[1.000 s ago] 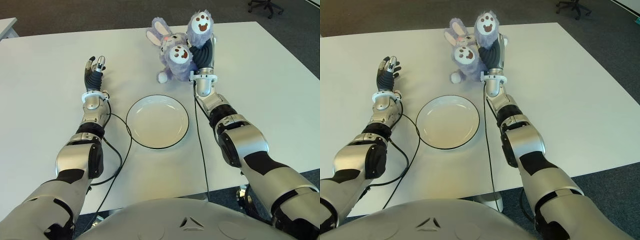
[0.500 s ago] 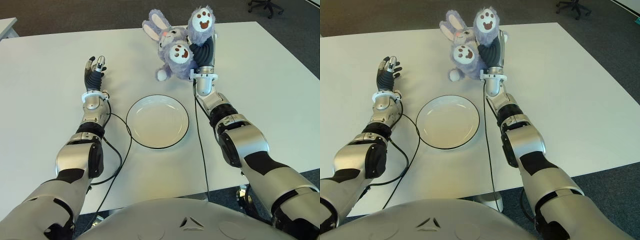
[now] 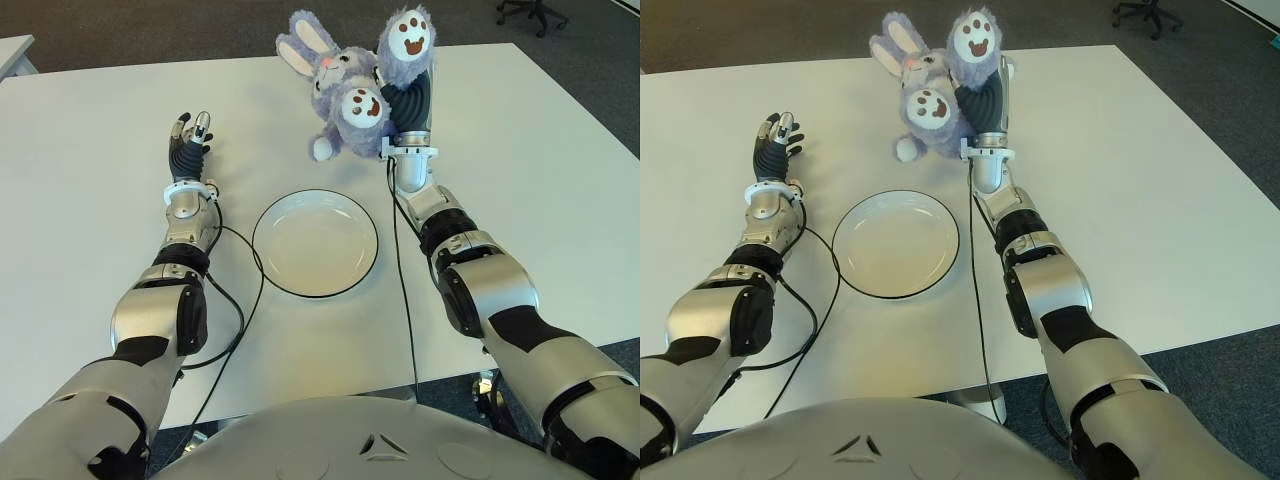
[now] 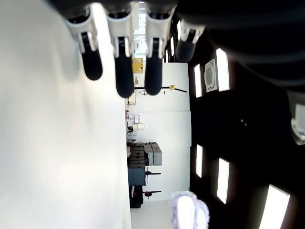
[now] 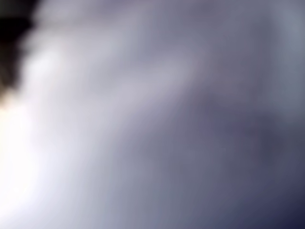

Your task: Put the doll into the plate.

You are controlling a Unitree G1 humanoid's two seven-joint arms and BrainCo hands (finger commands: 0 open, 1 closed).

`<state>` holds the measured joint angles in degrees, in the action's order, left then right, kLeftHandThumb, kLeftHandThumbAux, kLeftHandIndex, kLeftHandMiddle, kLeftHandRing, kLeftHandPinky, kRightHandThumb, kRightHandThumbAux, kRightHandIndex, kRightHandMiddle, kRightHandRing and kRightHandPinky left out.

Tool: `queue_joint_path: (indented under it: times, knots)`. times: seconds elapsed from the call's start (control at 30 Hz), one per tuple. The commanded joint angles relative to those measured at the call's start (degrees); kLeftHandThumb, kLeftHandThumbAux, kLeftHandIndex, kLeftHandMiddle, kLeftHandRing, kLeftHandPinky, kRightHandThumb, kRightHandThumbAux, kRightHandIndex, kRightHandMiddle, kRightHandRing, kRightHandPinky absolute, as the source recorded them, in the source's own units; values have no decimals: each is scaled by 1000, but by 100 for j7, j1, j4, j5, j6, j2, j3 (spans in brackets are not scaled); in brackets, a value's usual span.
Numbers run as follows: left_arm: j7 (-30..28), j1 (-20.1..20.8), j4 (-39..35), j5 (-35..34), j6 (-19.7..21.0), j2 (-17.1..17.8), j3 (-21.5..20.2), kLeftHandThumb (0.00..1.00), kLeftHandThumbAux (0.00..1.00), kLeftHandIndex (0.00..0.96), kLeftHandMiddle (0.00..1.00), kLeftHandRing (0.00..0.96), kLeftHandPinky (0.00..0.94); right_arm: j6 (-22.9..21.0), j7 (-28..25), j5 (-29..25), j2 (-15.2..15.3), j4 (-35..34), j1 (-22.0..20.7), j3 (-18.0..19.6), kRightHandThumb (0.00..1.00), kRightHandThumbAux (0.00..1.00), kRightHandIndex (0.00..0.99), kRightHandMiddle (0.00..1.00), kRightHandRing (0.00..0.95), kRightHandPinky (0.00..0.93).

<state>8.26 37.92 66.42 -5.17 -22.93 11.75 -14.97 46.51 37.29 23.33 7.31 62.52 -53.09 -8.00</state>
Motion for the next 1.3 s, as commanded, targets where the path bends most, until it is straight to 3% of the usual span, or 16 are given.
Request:
queue_joint_path:
  times: [0.03,0.27,0.7,1.0,1.3]
  knots:
    - [-24,-436,417,-18,371,-192,-12,0,392,109,250,259,215,263,-153,-28,-24,-232,183,-29,713,710,442,841,871,861]
    - [-43,-416,436,-35,372,-194,-26,0,391,112,252,266,274,551,-521,-183,-50,-447,337,17,711,711,440,848,875,877]
    - [-111,-388,475,-107,380,-196,-68,0,403,126,259,287,311,903,-173,312,-17,-1022,557,-21,703,718,439,857,868,855]
    - [-137,-385,481,-129,355,-199,-89,0,405,131,264,318,395,839,-56,540,-38,-1359,725,-31,702,718,439,861,873,868]
    - [-156,-380,480,-157,357,-207,-106,0,410,134,256,306,357,579,351,1051,-35,-1698,888,-146,705,717,439,862,873,871]
